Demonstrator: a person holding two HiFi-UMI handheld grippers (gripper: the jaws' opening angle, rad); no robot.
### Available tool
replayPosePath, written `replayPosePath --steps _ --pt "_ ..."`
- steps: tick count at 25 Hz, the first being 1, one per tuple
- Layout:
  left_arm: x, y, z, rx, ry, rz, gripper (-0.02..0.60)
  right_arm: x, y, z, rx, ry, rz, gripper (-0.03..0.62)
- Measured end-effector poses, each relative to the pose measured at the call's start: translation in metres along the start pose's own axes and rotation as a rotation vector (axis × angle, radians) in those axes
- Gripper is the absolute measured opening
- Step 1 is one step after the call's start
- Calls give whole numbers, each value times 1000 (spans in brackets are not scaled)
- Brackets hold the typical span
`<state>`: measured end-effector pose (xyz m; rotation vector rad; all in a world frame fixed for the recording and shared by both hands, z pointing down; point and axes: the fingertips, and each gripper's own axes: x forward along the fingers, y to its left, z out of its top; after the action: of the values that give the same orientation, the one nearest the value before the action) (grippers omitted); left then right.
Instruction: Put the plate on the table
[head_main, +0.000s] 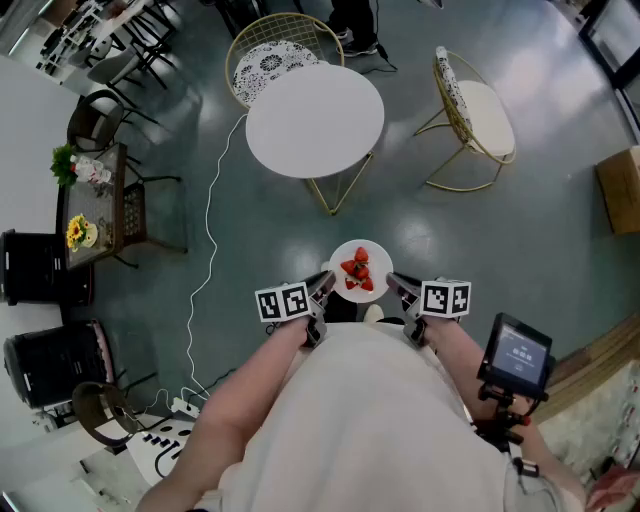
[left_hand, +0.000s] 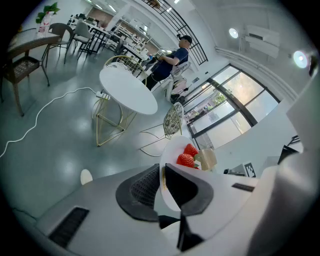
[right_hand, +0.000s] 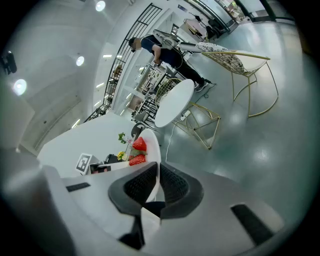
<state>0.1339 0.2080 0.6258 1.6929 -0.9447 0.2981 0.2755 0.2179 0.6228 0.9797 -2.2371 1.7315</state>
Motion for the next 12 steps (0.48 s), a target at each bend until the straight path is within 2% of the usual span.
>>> replayPosePath --steps 4,8,12 --pt "1 1 -10 2 8 17 41 1 -12 -10 -19 8 -47 31" --pt "-8 18 -6 -38 -40 51 41 21 -7 -9 -51 46 -28 31" --pt "-12 26 -24 -61 -47 42 41 22 -5 -23 -70 80 -35 31"
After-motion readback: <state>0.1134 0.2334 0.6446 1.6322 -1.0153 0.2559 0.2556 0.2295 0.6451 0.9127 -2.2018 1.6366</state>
